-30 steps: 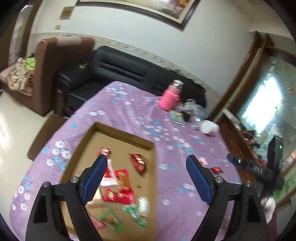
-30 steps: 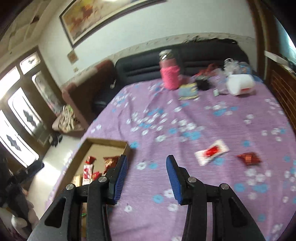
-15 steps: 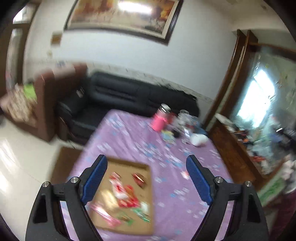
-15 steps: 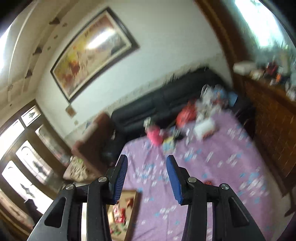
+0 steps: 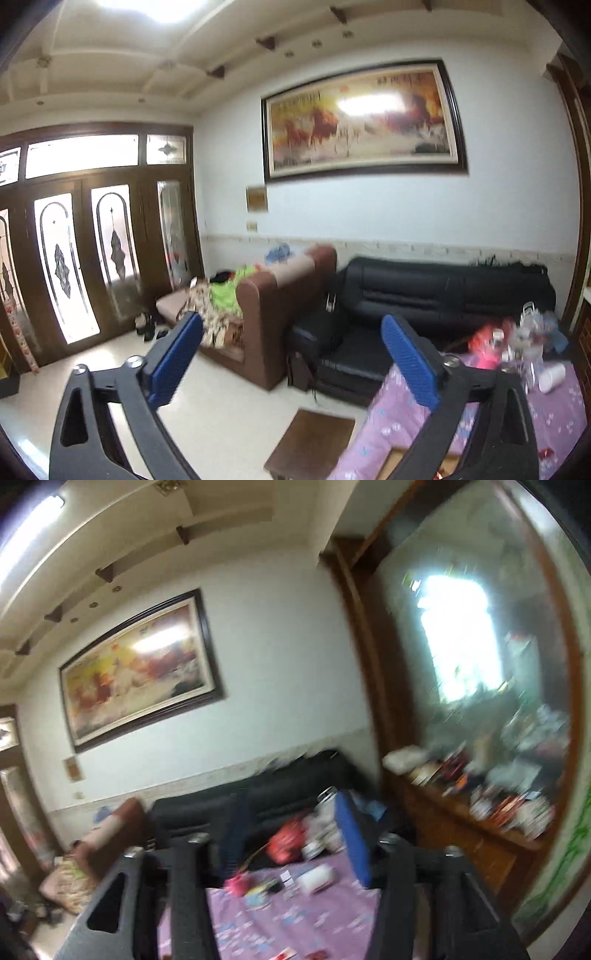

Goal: Organize snacks

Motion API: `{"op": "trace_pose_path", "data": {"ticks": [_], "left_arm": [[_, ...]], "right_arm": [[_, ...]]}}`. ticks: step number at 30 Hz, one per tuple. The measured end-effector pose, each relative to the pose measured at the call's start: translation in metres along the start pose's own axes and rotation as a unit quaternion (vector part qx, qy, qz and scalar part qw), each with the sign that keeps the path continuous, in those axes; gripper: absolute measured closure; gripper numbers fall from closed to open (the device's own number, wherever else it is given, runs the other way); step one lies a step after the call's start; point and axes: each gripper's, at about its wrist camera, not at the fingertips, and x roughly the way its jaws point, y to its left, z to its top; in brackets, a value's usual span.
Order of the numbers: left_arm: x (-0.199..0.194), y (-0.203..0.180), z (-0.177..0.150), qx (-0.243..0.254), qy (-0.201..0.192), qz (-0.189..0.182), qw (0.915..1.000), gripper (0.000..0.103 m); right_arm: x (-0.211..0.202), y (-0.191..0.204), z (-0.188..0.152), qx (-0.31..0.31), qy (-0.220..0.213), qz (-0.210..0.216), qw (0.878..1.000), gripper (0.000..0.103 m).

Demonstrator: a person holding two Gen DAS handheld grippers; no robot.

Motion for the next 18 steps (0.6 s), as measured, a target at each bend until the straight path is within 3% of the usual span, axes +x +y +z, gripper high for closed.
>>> {"op": "trace_pose_path", "data": {"ticks": [2, 4, 6, 9, 13, 14, 15, 18], "left_arm": [[-0.004, -0.005, -0.010, 0.000, -0.007, -0.019, 0.9998, 0.000], [-0.006, -0.020, -0.029, 0.005, 0.014, -0.077, 0.9969, 0.000], [-0.009, -0.048, -0.060, 0.011, 0.038, -0.139, 0.9895, 0.000], [-0.020, -0.088, -0.106, 0.018, 0.068, -0.200, 0.9772, 0.000], [-0.036, -0.147, -0.168, 0.009, 0.113, -0.313, 0.9430, 0.000], [-0.039, -0.166, -0.187, 0.008, 0.130, -0.343, 0.9302, 0.000], [-0.041, -0.179, -0.199, 0.006, 0.141, -0.359, 0.9225, 0.000], [-0.041, -0.231, -0.249, 0.003, 0.198, -0.414, 0.8888, 0.000]], "right_arm": [[0.000, 0.008, -0.014, -0.027, -0.001, -0.010, 1.000, 0.034], [0.011, 0.012, -0.035, -0.053, 0.010, -0.010, 0.999, 0.029], [0.034, 0.018, -0.070, -0.080, 0.037, -0.016, 0.996, 0.027], [0.075, 0.019, -0.131, -0.101, 0.094, -0.005, 0.990, 0.027], [0.125, 0.005, -0.229, -0.081, 0.169, 0.027, 0.982, 0.028], [0.130, 0.000, -0.246, -0.075, 0.176, 0.032, 0.981, 0.028], [0.139, -0.004, -0.271, -0.067, 0.190, 0.042, 0.979, 0.028], [0.161, -0.018, -0.345, -0.037, 0.231, 0.066, 0.970, 0.028]]}}
